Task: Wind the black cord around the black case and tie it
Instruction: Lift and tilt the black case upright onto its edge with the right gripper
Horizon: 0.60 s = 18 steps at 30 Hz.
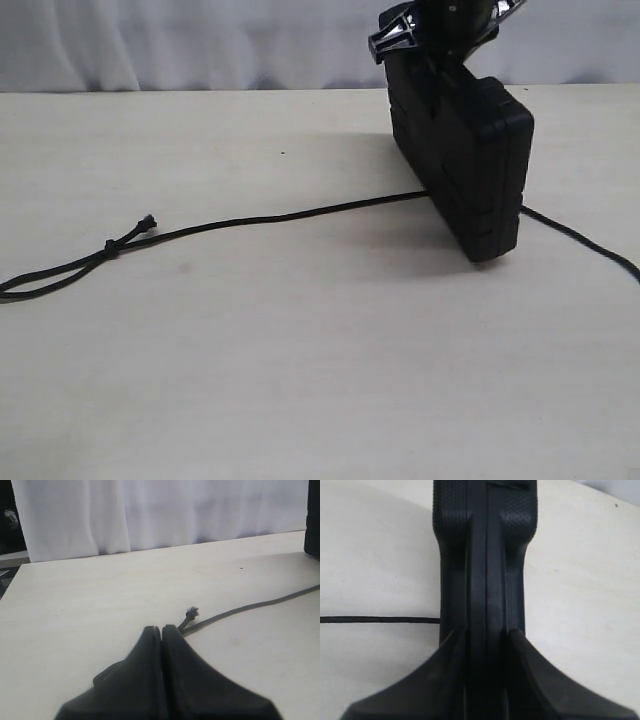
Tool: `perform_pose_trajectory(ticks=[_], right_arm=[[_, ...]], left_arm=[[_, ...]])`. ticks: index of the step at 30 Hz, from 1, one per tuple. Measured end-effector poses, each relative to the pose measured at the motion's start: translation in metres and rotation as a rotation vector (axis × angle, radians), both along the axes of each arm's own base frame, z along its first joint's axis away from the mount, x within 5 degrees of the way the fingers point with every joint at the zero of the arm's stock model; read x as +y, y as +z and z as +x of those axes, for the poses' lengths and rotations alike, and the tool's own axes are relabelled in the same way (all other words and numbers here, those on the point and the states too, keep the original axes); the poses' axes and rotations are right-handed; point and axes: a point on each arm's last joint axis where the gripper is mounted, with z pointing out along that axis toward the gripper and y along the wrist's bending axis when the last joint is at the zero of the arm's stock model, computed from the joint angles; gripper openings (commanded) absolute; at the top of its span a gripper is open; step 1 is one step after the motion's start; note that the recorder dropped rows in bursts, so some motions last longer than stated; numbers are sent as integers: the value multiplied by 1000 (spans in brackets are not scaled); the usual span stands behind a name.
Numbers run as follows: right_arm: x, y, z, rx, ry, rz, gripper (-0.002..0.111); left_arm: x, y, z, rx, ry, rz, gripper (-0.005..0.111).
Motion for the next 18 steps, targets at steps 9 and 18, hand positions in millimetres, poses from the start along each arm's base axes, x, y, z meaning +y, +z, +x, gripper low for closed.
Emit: perform_pose_trajectory(ticks=[9,18], right_arm=[[-13,6,-14,7,27,218,4],[-8,14,-20,21,48,286,4]], left_arm=[[0,0,0,0,0,0,0],[0,0,0,0,0,0,0]])
